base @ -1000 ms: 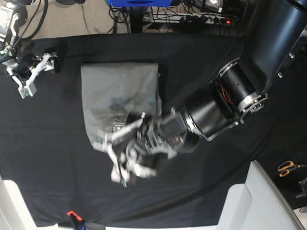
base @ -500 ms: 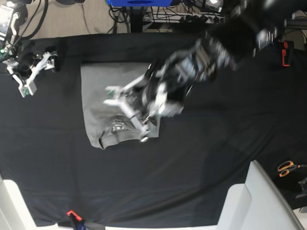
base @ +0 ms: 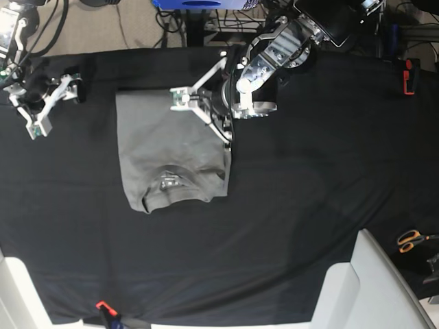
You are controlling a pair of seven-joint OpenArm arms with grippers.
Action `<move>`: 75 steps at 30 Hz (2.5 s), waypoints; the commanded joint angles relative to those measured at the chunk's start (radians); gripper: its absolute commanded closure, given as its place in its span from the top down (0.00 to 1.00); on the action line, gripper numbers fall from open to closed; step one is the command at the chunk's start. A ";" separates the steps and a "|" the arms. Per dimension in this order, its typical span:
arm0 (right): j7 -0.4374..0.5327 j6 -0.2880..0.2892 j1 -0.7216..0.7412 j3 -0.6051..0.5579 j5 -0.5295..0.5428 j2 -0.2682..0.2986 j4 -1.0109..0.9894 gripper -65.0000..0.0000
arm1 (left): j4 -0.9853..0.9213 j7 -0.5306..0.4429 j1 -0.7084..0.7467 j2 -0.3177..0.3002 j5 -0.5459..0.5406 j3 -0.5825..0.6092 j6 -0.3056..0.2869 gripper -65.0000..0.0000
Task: Fold the T-shirt properly
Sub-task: 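Release the shirt with the left gripper and lift it, then press and smooth the shirt's collar corner with the left gripper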
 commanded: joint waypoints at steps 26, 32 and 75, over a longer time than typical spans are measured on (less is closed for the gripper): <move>0.017 0.001 0.005 -0.001 0.008 0.014 0.013 0.79 | -0.067 -0.011 -0.157 0.079 -0.001 -0.090 0.038 0.00; 0.017 0.001 0.005 -0.001 0.008 0.014 0.013 0.79 | -0.197 -0.014 -0.252 0.119 -0.001 -0.138 0.038 0.00; 0.018 0.001 -0.012 0.000 0.008 0.014 0.079 0.49 | 0.107 -0.018 0.087 0.058 0.008 -0.111 0.039 0.00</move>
